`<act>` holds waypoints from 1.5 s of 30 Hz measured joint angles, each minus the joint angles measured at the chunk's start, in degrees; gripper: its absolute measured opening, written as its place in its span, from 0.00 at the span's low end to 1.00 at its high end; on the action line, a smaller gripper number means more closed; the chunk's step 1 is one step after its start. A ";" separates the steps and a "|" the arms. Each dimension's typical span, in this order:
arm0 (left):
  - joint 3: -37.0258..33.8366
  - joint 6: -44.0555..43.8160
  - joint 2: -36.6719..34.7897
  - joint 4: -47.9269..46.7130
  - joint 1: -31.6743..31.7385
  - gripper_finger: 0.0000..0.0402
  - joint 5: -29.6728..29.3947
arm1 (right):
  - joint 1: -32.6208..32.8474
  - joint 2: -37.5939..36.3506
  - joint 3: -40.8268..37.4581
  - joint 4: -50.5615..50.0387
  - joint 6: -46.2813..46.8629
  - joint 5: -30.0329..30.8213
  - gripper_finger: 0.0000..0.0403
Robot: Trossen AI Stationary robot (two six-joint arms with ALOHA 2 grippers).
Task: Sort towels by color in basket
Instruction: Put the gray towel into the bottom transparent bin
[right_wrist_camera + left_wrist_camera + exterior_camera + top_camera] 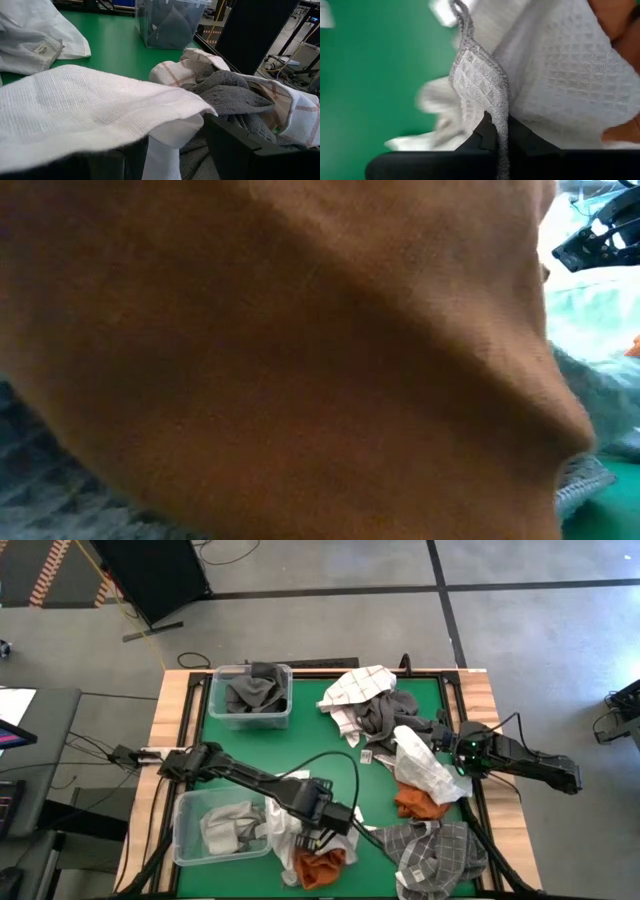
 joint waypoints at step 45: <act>8.53 -19.81 -36.00 -14.28 -15.48 0.00 -34.35 | 0.00 -0.02 0.00 0.00 0.00 0.02 0.54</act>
